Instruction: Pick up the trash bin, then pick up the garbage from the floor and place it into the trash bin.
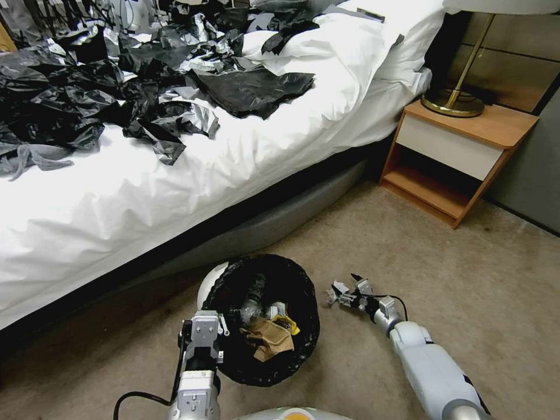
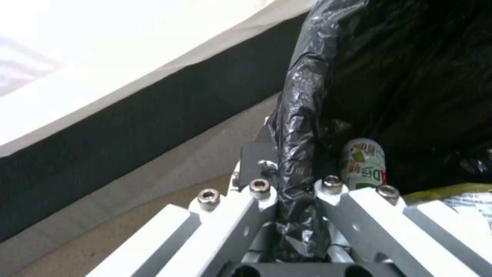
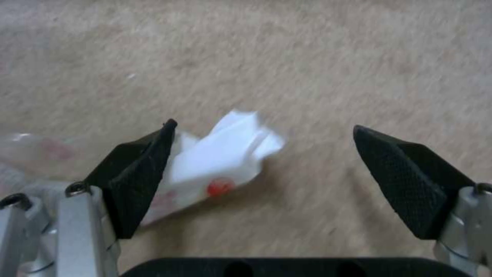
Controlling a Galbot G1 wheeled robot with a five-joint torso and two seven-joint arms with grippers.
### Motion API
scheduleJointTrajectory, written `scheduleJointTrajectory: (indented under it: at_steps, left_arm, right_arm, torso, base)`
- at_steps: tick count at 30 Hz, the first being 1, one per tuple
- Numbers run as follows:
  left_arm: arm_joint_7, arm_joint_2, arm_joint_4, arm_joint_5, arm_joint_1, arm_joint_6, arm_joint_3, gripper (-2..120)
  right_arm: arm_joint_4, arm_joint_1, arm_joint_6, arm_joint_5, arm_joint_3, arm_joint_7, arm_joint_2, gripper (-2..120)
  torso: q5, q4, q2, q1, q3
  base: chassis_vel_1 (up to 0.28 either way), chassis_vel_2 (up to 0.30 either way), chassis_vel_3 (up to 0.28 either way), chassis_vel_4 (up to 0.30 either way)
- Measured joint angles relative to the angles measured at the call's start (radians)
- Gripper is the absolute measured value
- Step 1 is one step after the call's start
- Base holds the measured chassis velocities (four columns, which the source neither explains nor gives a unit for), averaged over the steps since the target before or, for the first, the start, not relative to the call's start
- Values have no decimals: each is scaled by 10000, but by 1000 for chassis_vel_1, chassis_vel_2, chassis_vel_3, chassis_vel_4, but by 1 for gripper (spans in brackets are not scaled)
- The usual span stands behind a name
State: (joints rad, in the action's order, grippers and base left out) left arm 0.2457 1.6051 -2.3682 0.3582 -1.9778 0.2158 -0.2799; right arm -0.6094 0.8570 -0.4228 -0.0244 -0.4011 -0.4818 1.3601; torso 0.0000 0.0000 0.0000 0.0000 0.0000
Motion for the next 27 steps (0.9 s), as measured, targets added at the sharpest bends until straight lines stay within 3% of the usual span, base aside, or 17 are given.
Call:
scheduleJointTrajectory:
  at_steps: [18, 21, 27]
  left_arm:
    - [12, -35, 30, -40, 77, -54, 126, 0]
    - [17, -34, 42, -37, 72, -70, 140, 0]
    - [38, -21, 12, -17, 33, -106, 143, 0]
  right_arm:
    - [-816, 1068, -51, 111, -81, 157, -22, 84]
    - [-789, 1001, -117, 118, -94, 167, -22, 78]
    - [-717, 682, -233, 346, -66, 235, 49, 53]
  torso:
    - [0, 0, 0, 0, 0]
    - [1, 0, 0, 0, 0]
    - [0, 0, 0, 0, 0]
  base:
    - [0, 0, 0, 0]
    - [0, 0, 0, 0]
    - [0, 0, 0, 0]
